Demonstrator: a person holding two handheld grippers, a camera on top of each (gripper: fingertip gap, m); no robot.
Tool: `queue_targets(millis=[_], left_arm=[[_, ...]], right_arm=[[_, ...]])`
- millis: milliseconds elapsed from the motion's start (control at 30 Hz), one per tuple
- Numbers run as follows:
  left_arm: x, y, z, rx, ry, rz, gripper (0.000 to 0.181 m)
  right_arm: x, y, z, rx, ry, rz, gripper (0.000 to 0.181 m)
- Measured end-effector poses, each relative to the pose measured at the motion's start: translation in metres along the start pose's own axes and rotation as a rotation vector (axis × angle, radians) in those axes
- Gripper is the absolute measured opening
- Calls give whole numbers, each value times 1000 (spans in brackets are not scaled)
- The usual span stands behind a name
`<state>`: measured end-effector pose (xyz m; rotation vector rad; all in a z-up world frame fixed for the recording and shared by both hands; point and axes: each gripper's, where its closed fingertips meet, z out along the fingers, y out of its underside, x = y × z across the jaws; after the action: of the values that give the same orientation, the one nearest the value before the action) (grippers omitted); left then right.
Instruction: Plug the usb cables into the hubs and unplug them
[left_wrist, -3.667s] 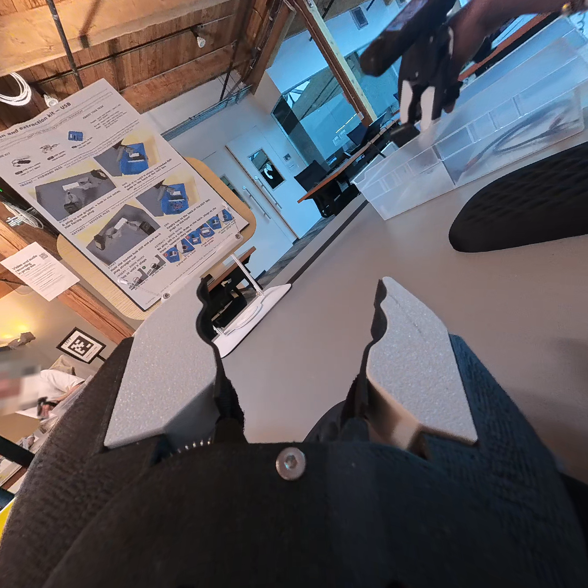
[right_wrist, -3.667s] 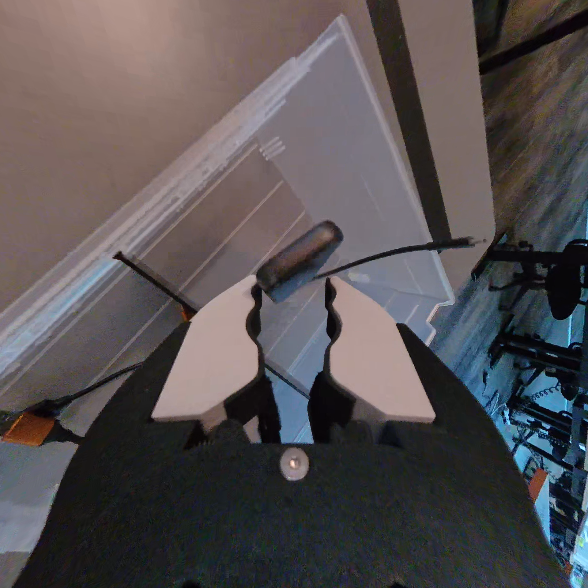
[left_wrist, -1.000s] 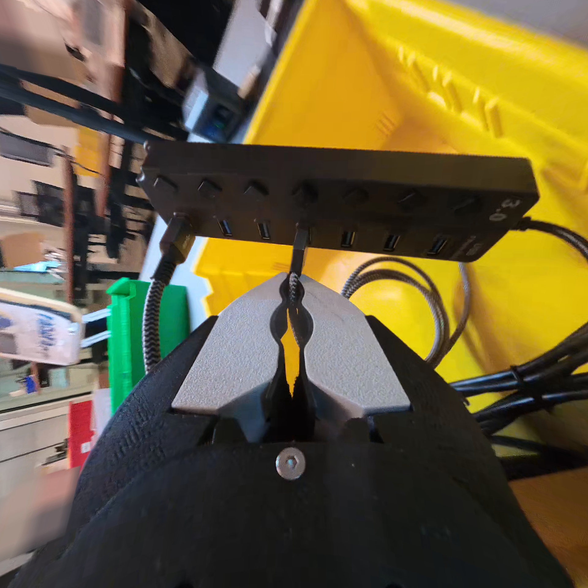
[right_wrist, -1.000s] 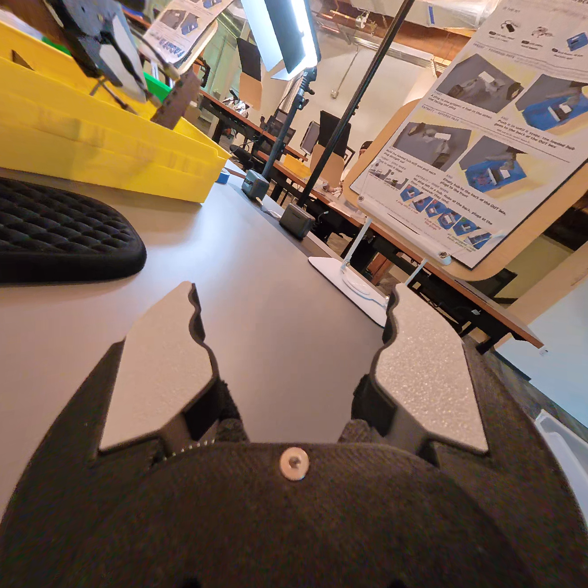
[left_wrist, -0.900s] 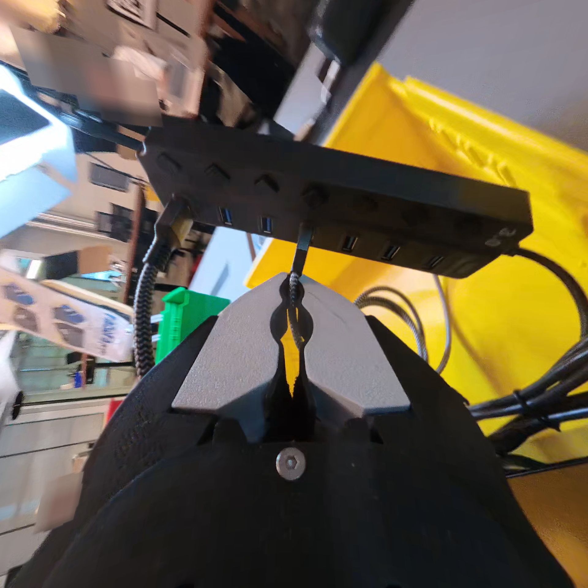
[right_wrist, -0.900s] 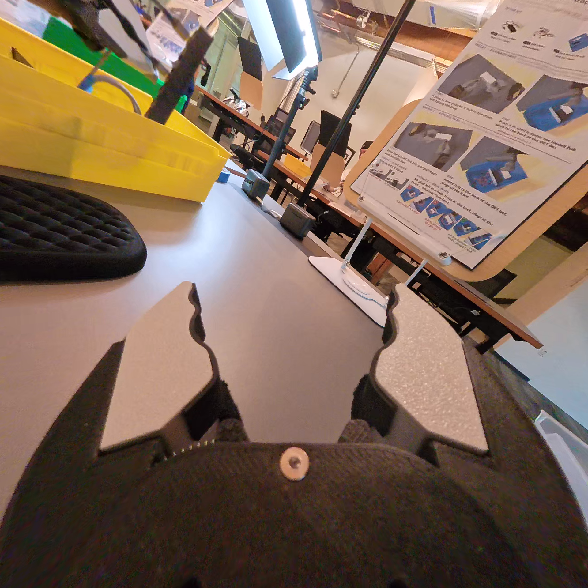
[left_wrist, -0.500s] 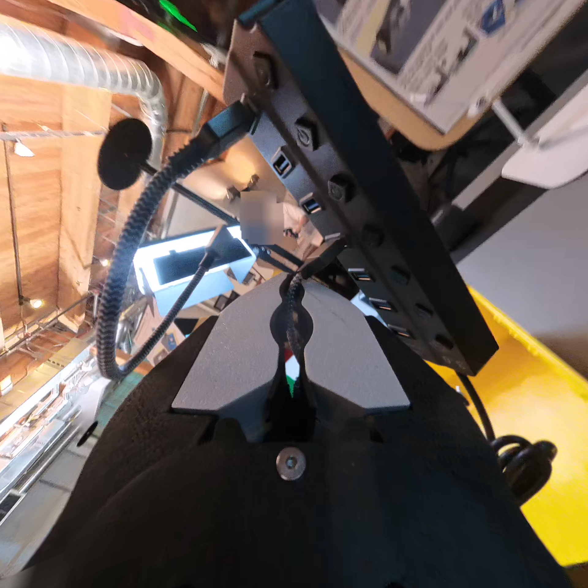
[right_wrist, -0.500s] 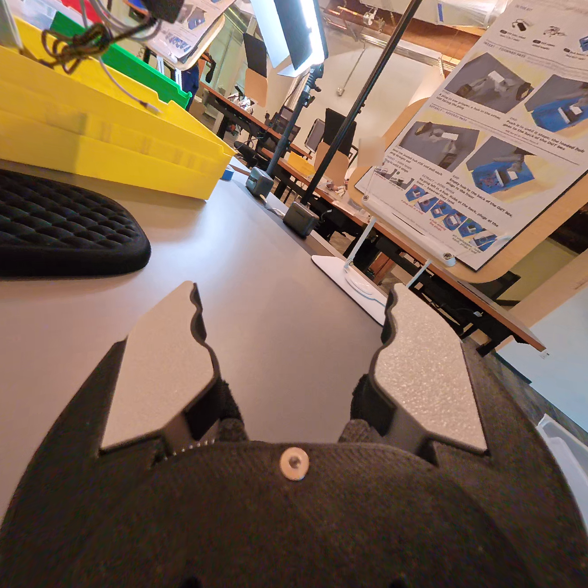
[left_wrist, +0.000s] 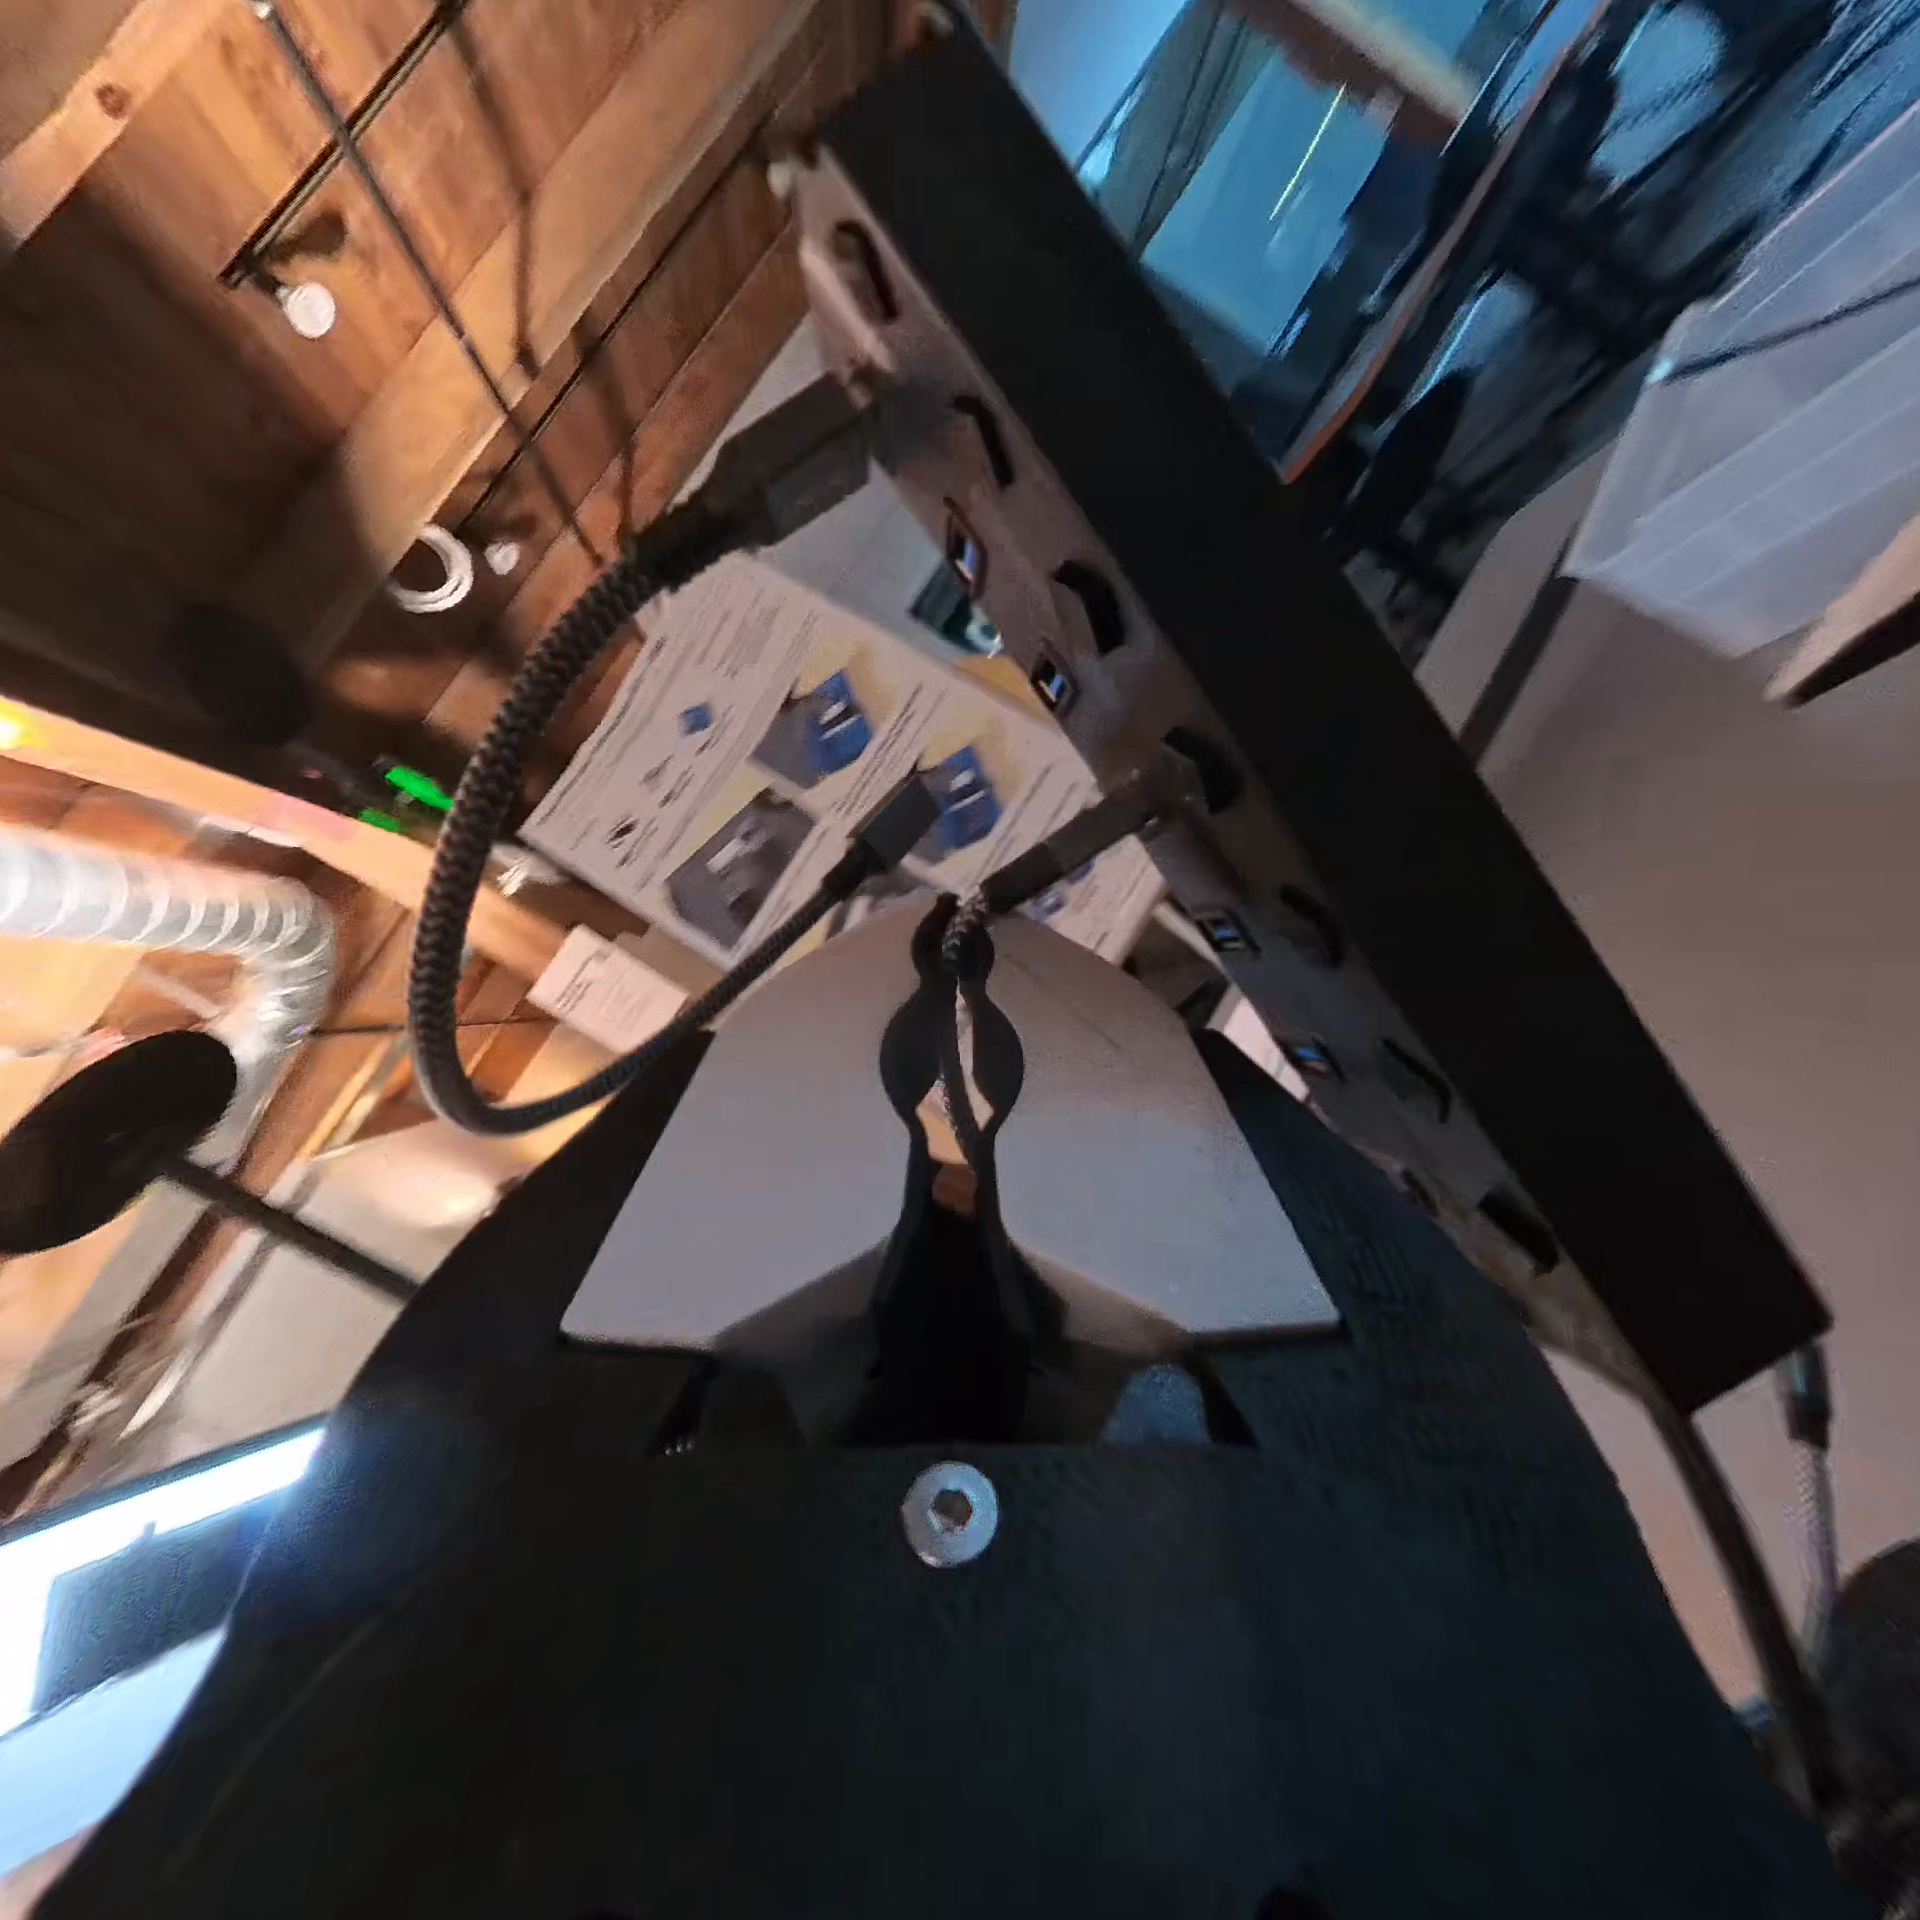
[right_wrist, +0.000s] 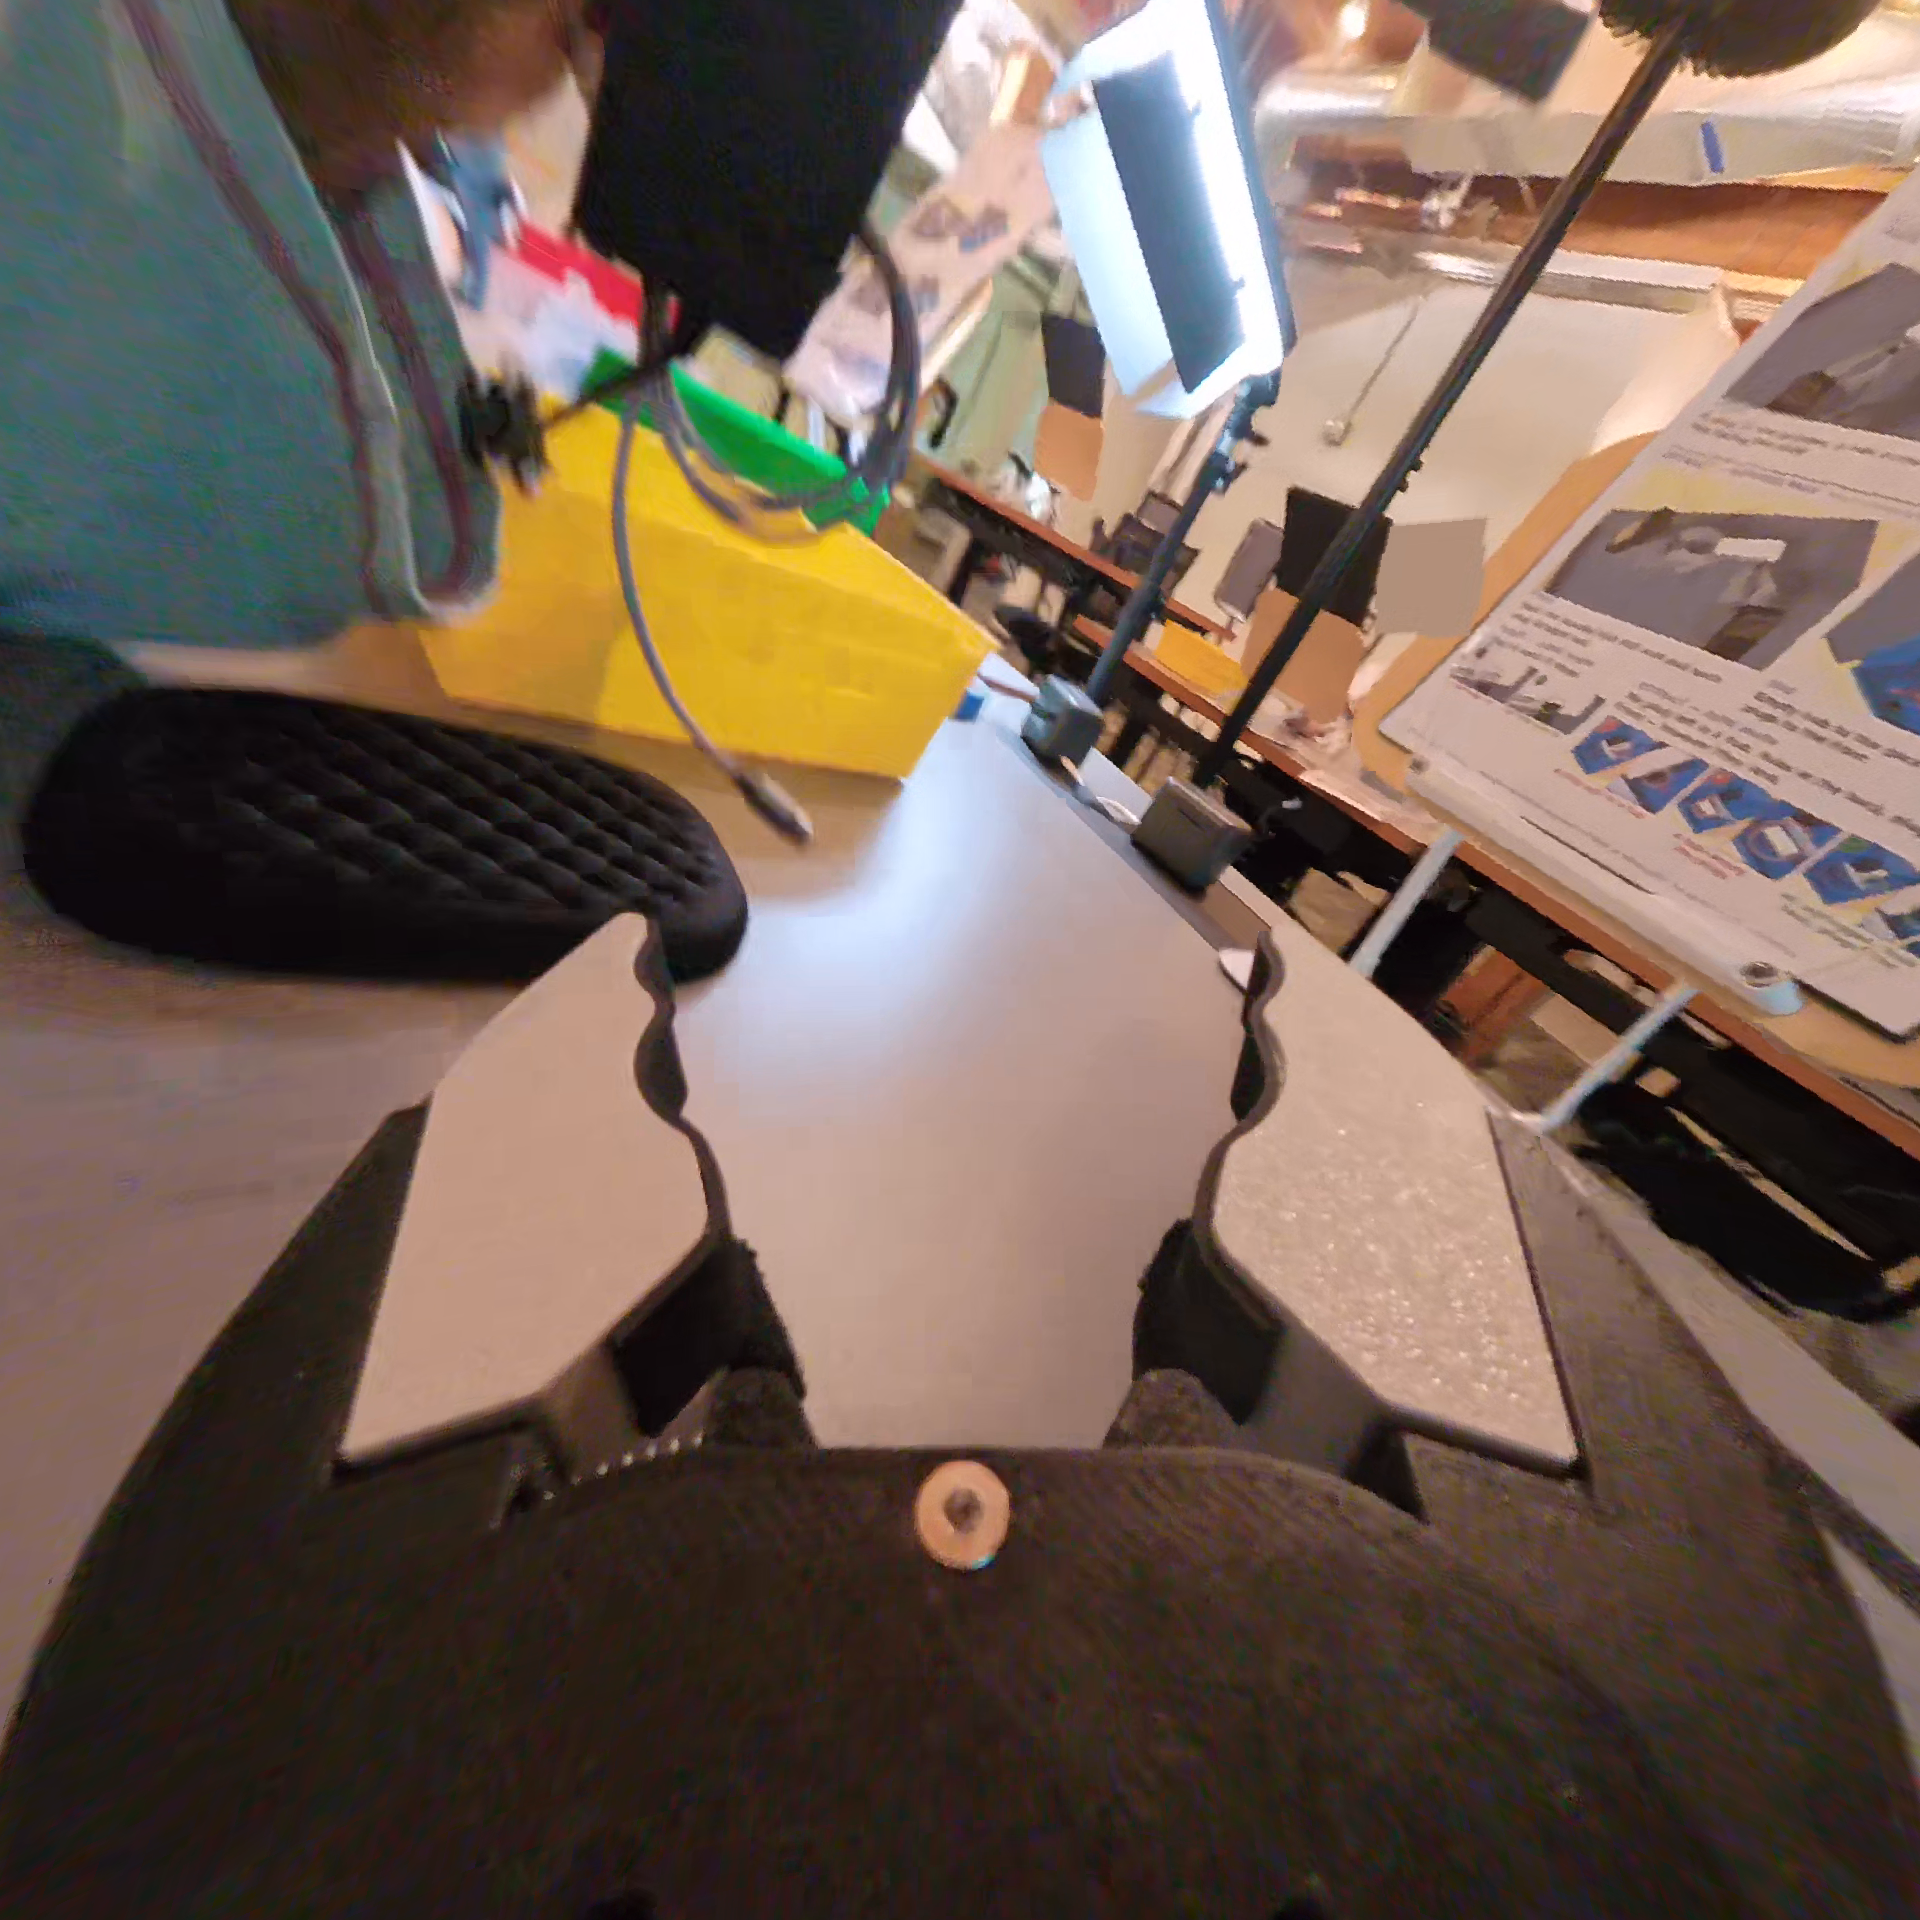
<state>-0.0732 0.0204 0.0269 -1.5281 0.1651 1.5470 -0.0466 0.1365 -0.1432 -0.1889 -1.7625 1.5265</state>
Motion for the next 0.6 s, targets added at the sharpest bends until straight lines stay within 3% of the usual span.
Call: queue_targets(millis=[167, 233, 600], left_arm=[[49, -20, 9, 72, 104, -99, 0], [65, -22, 11, 83, 144, -123, 0], [99, -28, 13, 120, 226, -198, 0]], right_arm=[[7, -79, -15, 491, -76, 435, 103], [16, -95, -21, 611, -75, 563, 104], [8, -125, -8, 628, -137, 522, 96]])
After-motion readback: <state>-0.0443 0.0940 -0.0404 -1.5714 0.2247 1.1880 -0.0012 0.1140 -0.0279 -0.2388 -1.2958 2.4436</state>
